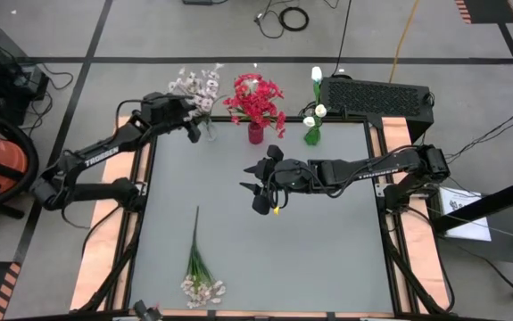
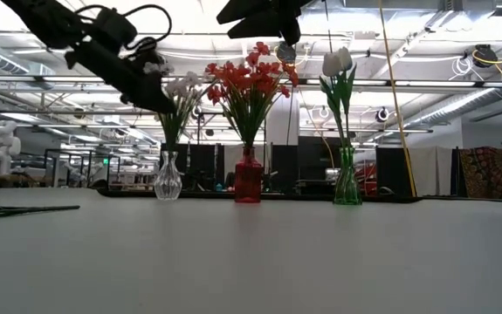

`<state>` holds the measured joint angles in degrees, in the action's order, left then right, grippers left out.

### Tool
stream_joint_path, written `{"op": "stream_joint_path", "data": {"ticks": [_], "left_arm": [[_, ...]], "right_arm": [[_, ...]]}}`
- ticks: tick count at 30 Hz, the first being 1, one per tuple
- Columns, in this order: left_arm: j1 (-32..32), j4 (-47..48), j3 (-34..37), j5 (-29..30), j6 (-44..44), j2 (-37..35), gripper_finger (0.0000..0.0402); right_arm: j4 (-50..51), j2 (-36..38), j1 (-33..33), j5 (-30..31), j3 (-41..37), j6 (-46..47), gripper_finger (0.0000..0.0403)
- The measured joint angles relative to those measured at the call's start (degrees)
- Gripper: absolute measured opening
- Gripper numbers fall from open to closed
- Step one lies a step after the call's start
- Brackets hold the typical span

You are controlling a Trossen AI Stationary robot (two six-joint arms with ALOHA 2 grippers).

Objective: Sort flowers into vase by color
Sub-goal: Put the top white flowers into the transparent vase, then put the white flowers into the transparent vase

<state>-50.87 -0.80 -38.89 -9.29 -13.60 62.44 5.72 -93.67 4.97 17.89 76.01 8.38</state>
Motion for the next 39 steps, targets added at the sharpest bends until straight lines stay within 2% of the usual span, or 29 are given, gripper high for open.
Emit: {"op": "stream_joint_path", "data": {"ticks": [3, 9, 16, 20, 28, 34, 39], "left_arm": [[0.21, 3.76, 0.0, 0.32, 2.85, -3.64, 0.0213], [2.14, 3.74, 0.0, 3.05, 10.43, -11.32, 0.0214], [8.77, 2.75, 0.0, 3.26, 14.43, -18.21, 0.0214], [16.08, 2.44, 0.0, 2.06, 14.7, -19.9, 0.0214], [35.39, 6.43, 0.0, -1.43, 12.35, -19.38, 0.0214], [49.62, 14.48, 0.0, -1.41, 1.74, -19.39, 0.0214], [58.5, 24.44, 0.0, -0.18, -6.62, -19.33, 0.0214]], "right_arm": [[0.0, 0.0, 0.0, 0.0, 0.0, -0.01, 0.0185], [-0.04, 0.0, 0.0, 0.0, 0.0, 0.49, 0.0185], [-0.03, 0.0, 0.0, 0.0, 0.0, 0.57, 0.0185], [0.35, 0.0, 0.0, 0.0, 0.0, 0.5, 0.0185], [5.73, 0.0, 0.0, -0.03, 0.0, 0.02, 0.0185], [10.23, 0.02, 0.04, -4.64, 0.0, 0.49, 0.0185], [13.78, 0.16, 0.07, -8.08, 0.0, 1.38, 0.0185]]}}
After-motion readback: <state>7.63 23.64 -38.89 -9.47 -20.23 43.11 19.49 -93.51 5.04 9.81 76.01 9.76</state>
